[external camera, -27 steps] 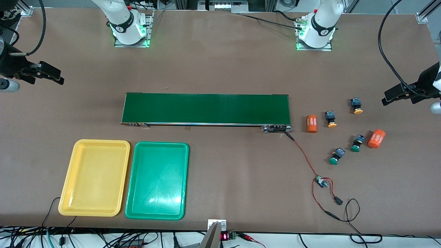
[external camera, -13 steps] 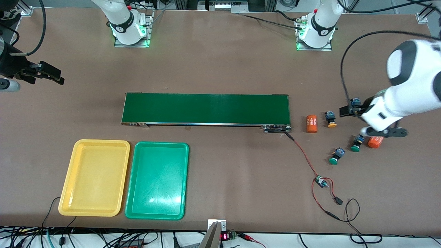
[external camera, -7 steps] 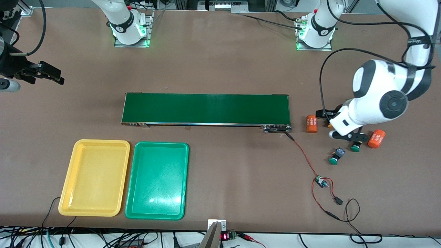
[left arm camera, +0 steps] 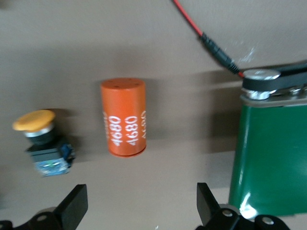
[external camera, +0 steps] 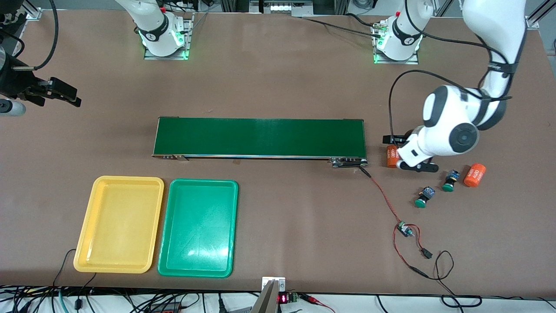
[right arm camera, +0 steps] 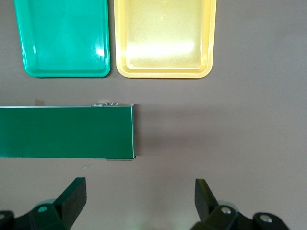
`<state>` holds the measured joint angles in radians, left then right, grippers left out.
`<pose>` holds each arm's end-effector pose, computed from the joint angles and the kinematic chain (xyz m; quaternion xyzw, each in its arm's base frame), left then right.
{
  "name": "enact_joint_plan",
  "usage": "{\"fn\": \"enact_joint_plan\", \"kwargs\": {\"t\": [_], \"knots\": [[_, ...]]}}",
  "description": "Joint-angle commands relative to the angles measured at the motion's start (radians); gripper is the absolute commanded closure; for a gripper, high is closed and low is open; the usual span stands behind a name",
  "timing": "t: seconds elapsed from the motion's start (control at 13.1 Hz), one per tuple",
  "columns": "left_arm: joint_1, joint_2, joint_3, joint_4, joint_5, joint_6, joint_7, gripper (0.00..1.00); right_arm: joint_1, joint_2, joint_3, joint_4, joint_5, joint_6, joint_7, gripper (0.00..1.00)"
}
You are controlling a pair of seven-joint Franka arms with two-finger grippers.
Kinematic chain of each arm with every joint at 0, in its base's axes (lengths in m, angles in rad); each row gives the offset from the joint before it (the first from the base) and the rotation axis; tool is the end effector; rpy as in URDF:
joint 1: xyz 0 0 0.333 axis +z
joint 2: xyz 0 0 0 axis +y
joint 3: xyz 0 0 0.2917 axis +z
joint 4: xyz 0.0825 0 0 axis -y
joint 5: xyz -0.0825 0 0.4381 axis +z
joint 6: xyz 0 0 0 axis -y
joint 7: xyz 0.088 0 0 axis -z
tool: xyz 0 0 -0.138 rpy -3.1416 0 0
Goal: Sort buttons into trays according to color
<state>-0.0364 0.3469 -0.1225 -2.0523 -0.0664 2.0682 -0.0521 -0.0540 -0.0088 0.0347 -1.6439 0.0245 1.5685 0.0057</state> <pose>0.5642 -0.0990 0.1550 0.9849 -0.0321 -0.1678 0.0298 0.6010 -0.0082 0.5361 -0.9993 0.0129 0.0332 0.0123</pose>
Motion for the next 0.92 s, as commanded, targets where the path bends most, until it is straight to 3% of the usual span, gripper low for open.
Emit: {"fn": "enact_joint_plan", "kwargs": {"t": [0.0,0.46,0.84], "knots": [[-0.004,-0.017,0.001,-0.049,-0.02,0.056,0.014,0.0,0.0,0.0,0.004,0.006,-0.006,-0.002,0.017,0.0],[0.018,0.078,0.003,-0.046,-0.02,0.213,0.13,0.0,0.0,0.001,0.004,0.006,-0.006,-0.001,0.017,0.0],[0.036,0.099,0.003,-0.049,-0.016,0.249,0.185,0.03,-0.001,0.001,0.004,0.006,-0.003,-0.004,0.017,0.0]]}}
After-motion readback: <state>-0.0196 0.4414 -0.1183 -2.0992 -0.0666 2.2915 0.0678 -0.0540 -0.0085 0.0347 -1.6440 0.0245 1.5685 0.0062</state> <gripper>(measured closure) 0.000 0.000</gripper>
